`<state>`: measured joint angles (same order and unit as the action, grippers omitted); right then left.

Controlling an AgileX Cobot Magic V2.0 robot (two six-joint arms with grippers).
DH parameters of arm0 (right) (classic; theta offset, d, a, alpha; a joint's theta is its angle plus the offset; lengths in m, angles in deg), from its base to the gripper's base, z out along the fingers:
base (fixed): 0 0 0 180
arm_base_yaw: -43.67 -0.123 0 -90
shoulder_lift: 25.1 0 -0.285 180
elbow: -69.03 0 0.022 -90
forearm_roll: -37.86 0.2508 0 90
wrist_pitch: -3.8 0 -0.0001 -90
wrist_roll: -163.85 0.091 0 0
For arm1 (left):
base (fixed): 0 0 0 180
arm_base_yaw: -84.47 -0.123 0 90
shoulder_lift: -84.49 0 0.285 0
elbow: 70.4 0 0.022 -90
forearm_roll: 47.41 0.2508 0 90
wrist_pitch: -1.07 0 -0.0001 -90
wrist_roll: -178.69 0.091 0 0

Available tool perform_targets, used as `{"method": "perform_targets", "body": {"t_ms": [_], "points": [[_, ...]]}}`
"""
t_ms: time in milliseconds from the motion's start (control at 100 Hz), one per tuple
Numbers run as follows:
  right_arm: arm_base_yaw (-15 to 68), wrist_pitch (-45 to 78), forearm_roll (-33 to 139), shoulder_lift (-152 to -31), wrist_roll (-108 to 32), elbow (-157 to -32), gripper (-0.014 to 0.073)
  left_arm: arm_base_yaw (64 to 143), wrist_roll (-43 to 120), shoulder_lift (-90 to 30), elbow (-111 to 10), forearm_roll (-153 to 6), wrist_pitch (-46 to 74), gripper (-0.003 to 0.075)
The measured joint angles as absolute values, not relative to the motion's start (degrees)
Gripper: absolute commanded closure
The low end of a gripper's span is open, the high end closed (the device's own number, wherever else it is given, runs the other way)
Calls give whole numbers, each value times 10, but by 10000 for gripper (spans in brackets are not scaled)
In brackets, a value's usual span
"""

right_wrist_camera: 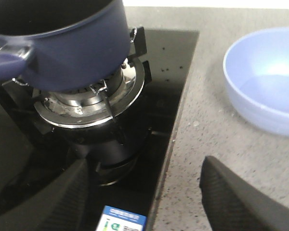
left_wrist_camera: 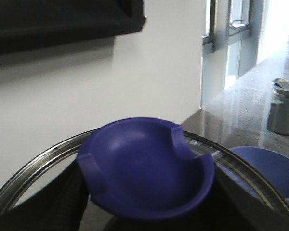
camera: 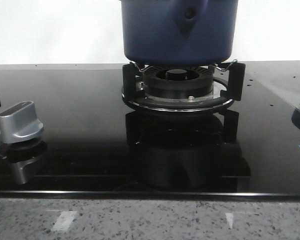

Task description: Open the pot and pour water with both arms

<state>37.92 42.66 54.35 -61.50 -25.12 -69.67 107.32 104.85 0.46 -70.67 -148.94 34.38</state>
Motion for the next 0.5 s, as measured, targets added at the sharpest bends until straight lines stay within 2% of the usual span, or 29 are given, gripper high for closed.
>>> {"method": "perform_targets", "body": {"t_ms": [250,500], "points": [[390,453,420,-705,-106,-780,149,971,993,-31,-707,-1453,371,442],[478,523,313,-859,-77,-893,149,893,978,-60,-707,-1437,393,442]]}}
